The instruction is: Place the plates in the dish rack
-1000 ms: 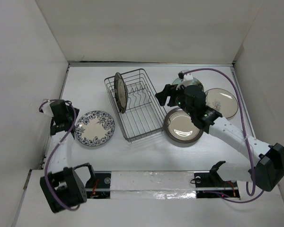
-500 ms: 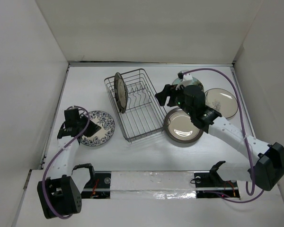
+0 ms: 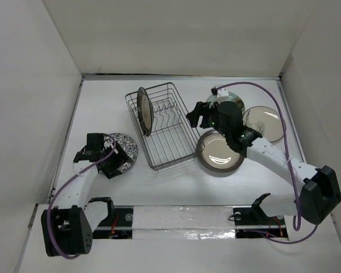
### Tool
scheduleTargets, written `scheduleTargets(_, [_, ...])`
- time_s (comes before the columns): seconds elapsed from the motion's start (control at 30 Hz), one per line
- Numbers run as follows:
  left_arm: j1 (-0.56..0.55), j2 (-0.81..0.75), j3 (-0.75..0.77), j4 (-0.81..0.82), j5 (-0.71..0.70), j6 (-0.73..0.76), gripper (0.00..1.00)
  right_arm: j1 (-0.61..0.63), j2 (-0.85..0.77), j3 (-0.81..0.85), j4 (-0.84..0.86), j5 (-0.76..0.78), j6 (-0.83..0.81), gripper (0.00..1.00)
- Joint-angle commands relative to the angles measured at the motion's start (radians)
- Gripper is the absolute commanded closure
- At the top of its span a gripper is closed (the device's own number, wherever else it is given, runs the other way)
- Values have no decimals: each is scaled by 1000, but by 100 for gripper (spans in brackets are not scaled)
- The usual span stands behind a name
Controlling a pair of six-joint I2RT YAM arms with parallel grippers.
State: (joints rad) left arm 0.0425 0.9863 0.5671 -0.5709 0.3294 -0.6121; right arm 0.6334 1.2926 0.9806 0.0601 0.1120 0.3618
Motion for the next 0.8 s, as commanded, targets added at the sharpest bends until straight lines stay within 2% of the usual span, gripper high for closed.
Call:
scheduleTargets(0.0, [-20,44,16,-32,8,9,29,-15,2,32,35,8,-14,24])
scheduleTargets(0.2, [-78,121,85,-86,-44,22,28,-15,16,35,35,3,-15,24])
scheduleTargets(0.4, [-69,103,53,-43,-107,-55,28,-15,30,36,37,0,-15,24])
scheduleTargets(0.63, [-30,94,33,144,-144,-143,29,-24,22,35,32,2,-17,24])
scheduleTargets(0.77, [-30,147,63,238,-184,-147,29,-24,20,33,32,-3,-18,24])
